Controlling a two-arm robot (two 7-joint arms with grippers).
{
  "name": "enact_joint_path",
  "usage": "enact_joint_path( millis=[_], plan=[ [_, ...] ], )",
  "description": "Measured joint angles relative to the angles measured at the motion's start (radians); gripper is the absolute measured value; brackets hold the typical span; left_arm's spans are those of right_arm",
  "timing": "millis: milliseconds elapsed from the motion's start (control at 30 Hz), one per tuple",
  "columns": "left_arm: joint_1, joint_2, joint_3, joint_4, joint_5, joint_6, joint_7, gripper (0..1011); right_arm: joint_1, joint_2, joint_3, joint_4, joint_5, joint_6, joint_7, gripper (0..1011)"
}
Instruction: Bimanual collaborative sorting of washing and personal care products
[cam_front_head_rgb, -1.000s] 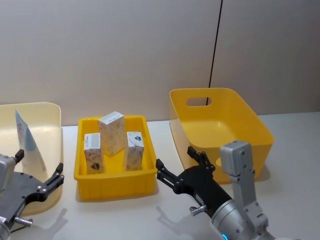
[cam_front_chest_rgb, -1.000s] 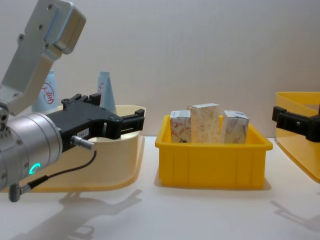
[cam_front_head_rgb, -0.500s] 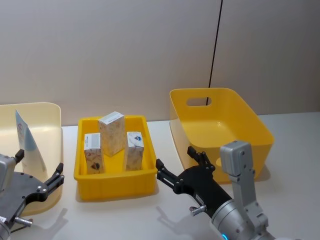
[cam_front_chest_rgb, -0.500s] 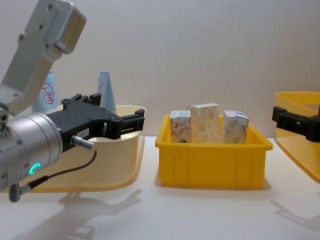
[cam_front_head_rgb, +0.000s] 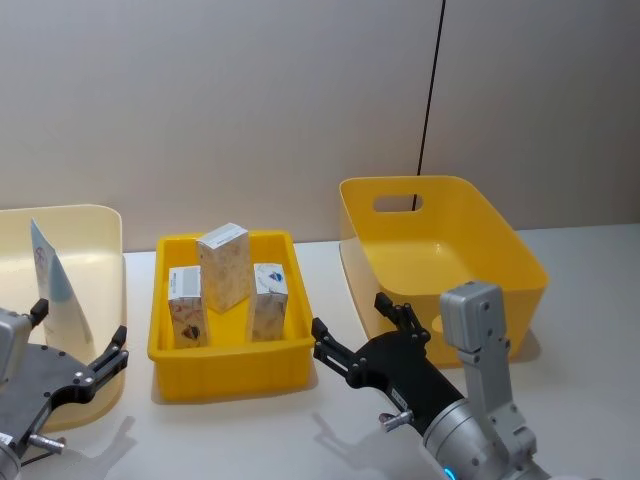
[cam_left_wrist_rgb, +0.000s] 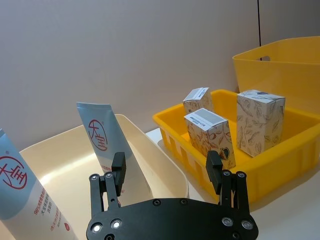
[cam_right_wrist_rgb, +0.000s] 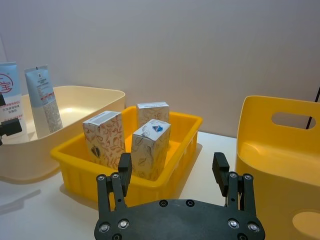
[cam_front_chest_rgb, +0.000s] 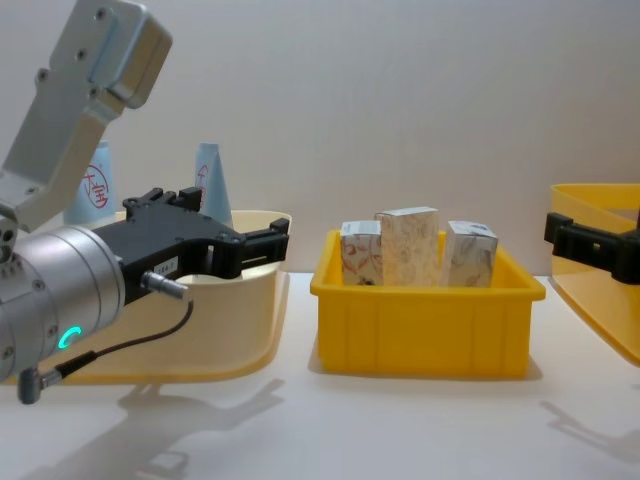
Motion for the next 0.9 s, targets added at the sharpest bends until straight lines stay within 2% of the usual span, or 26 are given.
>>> enact_joint_path(
  millis=[900],
  plan=[
    [0.001, -0.002, -0.008, 0.000, -0.008, 0.001, -0.004, 1000, 0.000, 0.000, 0.000, 0.000, 0.000, 0.000, 0.000, 1004]
  ],
)
